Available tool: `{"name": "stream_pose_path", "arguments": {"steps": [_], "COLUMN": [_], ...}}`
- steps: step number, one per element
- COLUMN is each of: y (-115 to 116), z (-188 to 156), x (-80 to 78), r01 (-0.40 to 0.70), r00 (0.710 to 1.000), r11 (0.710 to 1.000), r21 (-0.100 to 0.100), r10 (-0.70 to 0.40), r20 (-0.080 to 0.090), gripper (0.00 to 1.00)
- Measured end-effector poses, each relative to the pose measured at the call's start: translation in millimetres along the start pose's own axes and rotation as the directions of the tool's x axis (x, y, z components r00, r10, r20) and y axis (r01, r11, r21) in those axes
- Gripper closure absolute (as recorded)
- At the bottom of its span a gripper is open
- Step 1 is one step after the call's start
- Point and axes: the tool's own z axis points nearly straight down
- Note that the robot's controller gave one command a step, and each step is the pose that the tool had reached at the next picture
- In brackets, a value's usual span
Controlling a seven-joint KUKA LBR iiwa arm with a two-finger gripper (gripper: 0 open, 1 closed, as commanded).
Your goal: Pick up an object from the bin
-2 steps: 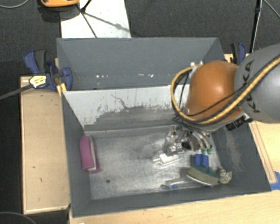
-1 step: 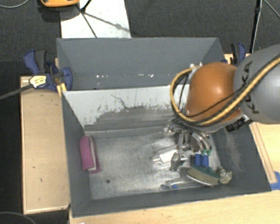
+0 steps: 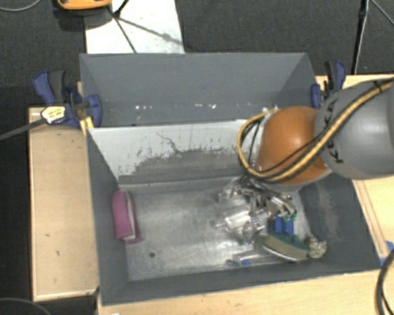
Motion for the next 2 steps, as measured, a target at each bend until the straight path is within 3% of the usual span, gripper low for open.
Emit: {"name": "stream_pose_path", "arguments": {"steps": [1, 2], "y": [0, 0], "z": [-3, -145], "x": [-1.8, -6.0], "r01": [-0.005, 0.004], "r00": [1.0, 1.0], "r11": [1.0, 1.0], "r21": [0.001, 0.002], "r10": [0.005, -0.004], "r20": [0.005, 0.003], "gripper": [1.0, 1.0]}}
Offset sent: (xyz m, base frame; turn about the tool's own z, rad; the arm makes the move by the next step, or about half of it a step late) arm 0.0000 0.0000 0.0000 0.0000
